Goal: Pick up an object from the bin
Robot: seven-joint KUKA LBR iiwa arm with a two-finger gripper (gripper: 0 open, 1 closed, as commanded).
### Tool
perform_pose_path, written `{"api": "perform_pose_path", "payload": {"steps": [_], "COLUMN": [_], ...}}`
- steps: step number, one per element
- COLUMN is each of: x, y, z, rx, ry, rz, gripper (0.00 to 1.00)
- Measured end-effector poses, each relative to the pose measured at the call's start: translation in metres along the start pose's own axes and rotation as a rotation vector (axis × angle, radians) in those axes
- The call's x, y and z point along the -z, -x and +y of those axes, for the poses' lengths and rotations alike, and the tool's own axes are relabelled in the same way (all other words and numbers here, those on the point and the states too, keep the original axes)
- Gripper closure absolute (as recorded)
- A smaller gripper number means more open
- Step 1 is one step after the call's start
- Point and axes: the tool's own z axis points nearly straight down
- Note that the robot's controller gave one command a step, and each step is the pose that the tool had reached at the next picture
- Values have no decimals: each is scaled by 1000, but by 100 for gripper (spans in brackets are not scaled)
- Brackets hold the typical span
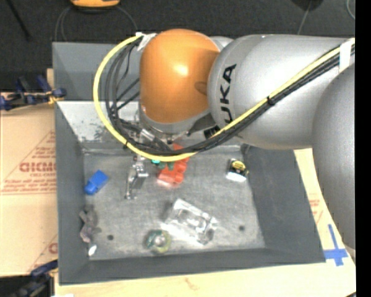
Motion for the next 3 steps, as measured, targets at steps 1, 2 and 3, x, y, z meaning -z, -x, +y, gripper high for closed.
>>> {"api": "perform_pose_path", "payload": {"steps": [1,2,3], "x": [-66,-137,-137], "y": [36,86,85], "z": [-116,-164,-165], "rx": [213,432,430], "ry": [-5,-2,-2], "rz": [-4,-22,-15], "gripper": [0,0,100]}}
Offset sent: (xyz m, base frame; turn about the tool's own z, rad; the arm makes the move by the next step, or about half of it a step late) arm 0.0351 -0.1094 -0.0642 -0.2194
